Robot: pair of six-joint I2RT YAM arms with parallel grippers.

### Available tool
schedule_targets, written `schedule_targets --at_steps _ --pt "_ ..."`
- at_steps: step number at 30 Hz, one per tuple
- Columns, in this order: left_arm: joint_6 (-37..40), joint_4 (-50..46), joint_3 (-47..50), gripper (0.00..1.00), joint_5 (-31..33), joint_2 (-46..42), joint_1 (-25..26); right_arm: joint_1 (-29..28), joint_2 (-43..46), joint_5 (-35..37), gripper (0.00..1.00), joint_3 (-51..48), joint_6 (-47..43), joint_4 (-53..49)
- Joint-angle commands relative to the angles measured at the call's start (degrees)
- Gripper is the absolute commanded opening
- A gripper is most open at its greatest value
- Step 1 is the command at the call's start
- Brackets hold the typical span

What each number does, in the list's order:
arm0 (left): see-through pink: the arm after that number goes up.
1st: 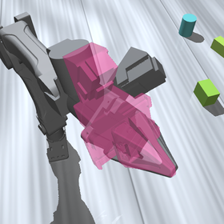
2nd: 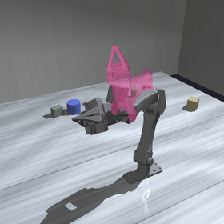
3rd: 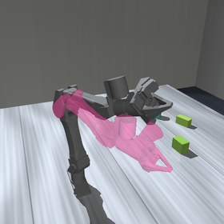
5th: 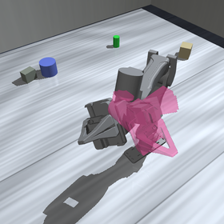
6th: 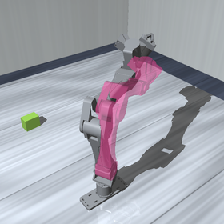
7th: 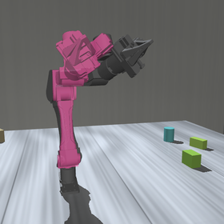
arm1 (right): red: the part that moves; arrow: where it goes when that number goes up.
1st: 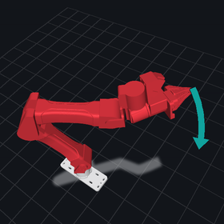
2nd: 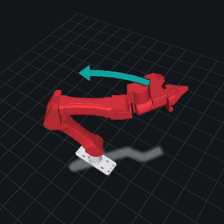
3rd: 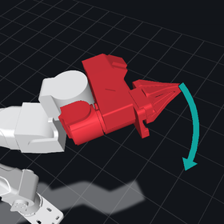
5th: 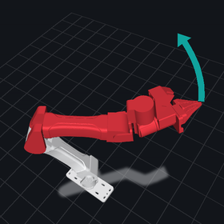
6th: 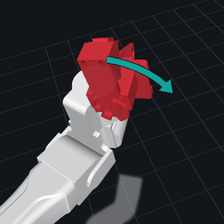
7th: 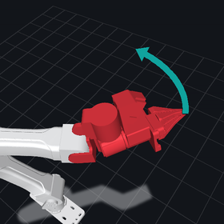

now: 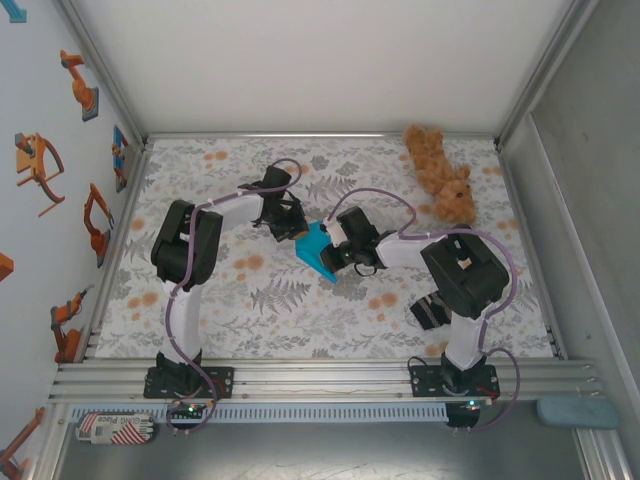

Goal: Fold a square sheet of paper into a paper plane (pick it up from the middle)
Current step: Third fold the triangle at the center of the table.

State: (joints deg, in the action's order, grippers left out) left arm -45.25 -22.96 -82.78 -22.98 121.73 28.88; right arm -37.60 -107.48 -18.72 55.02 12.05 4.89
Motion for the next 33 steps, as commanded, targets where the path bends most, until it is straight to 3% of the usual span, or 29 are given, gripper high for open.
schedule_targets --at_steps 1,11,19,23,29,33 --pt "1.53 -3.06 -0.32 0.08 0.75 2.30 0.44 0.36 -1.59 0.07 0.00 1.31 0.54 -1.36" --pt "1.56 -3.44 -1.27 0.10 1.00 1.11 0.38 0.34 -2.13 0.02 0.00 0.92 0.61 -2.51" --pt "1.12 -3.63 -1.43 0.19 7.46 -9.08 -0.11 0.34 -1.20 0.81 0.00 0.23 1.54 -3.06" --pt "-2.94 2.62 6.41 0.20 7.15 -14.46 0.20 0.34 -0.98 0.68 0.00 -0.01 2.76 -2.60" --pt "-10.26 15.91 17.26 0.15 0.73 -18.68 2.01 0.34 -1.24 0.62 0.00 0.16 3.21 -2.94" --pt "-12.38 17.97 19.65 0.14 0.62 -19.43 4.25 0.43 -1.19 0.70 0.00 0.16 3.21 -3.47"
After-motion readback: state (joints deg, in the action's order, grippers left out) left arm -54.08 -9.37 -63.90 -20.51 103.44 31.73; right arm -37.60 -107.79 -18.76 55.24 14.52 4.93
